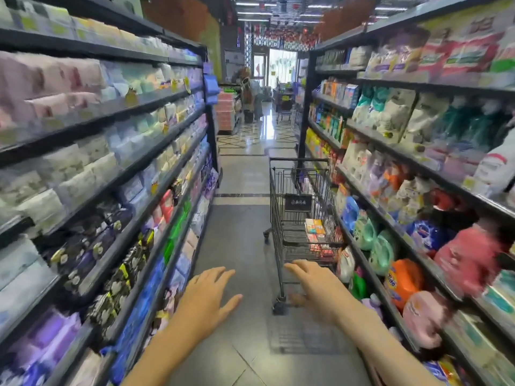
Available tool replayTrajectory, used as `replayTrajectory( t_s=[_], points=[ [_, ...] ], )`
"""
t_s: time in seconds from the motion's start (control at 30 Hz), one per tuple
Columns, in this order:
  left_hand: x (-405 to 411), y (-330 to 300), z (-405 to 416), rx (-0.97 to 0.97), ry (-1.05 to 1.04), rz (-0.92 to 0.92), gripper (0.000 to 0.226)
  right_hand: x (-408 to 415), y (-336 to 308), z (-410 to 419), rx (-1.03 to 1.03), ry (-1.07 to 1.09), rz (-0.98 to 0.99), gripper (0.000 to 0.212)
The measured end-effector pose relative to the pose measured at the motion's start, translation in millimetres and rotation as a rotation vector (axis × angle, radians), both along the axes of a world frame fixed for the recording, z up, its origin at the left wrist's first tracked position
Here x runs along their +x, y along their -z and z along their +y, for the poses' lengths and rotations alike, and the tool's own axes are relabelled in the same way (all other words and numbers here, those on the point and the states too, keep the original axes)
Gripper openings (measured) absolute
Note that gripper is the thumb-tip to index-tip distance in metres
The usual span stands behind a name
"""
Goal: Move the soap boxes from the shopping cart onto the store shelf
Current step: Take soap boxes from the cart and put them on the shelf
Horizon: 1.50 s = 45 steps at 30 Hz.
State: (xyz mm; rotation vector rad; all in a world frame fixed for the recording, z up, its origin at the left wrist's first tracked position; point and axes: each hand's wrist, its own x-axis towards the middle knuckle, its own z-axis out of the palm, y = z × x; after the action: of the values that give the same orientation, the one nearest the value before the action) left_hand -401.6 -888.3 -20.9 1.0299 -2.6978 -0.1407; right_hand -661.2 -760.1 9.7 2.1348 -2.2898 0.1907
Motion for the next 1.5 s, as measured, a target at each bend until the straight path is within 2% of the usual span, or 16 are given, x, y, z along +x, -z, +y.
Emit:
replayTrajectory(
  t_s=[0.23,0.4,0.73,0.83,0.93,1.1,1.5],
  points=[
    [-92,37,-208,-0.019,0.067,-0.014,0.069,-82,29,-185,0.042,0.067,0.001,0.064],
    [-172,28,-348,0.018,0.149,-0.023,0.066,-147,18,-306,0.067,0.178,-0.017,0.064],
    [-339,21,-553,0.025,0.309,-0.056,0.072,-297,40,-488,0.051,0.326,-0.118,0.065],
    [-398,23,-606,0.027,0.365,-0.099,0.081,-348,48,-538,0.026,0.387,-0.135,0.065],
    [-463,24,-656,0.033,0.418,-0.117,0.092,-400,52,-582,0.032,0.446,-0.178,0.065],
    [-569,22,-729,-0.005,0.536,-0.163,0.072,-472,47,-636,0.025,0.571,-0.198,0.065],
    [-809,61,-776,0.008,1.082,-0.233,0.066,-583,55,-654,0.049,1.060,-0.232,0.063]
  ],
)
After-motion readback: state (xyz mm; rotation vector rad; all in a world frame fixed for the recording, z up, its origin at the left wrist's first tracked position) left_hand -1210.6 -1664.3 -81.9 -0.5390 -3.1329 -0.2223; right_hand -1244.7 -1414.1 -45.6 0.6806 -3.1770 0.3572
